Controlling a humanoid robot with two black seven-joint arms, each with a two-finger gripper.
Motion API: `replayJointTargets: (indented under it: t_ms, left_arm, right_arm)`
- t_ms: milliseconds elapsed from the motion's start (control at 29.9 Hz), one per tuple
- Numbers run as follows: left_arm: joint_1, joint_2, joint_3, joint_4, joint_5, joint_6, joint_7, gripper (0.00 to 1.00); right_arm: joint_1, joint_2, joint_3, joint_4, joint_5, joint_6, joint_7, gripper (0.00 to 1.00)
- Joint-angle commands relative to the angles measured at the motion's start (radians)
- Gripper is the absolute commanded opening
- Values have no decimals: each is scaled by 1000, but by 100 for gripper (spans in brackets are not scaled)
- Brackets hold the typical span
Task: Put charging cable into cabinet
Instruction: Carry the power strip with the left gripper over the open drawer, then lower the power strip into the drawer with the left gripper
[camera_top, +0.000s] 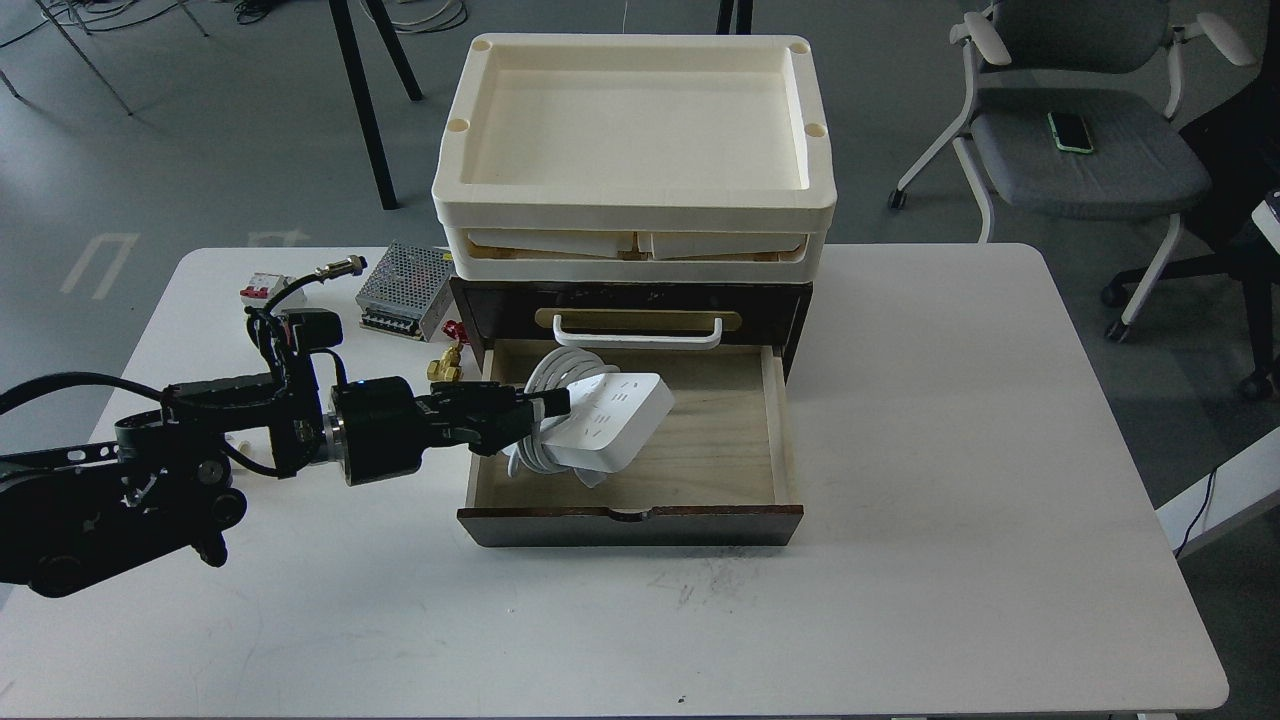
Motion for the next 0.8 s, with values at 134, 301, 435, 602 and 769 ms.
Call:
replayJointTargets:
  t_ms: [134, 301, 435, 602, 769]
  left_arm:
    - [-1, -93, -1, 114, -29, 0, 0, 0]
    - [18, -179, 1, 221, -28, 5, 0, 0]
    - [30, -216, -1, 232, -28, 41, 1, 0]
    - [61, -262, -1, 270, -28, 92, 28, 0]
    - [81, -329, 3, 358, -20, 132, 44, 0]
  right_arm:
    - [-6, 0, 0, -12, 1, 0, 0, 100]
    - [-7, 0, 0, -14, 1, 0, 0, 100]
    - [-13, 0, 2, -14, 1, 0, 0, 100]
    - [-22, 0, 3, -14, 1, 0, 0, 100]
    - [-25, 0, 3, -14, 1, 0, 0, 100]
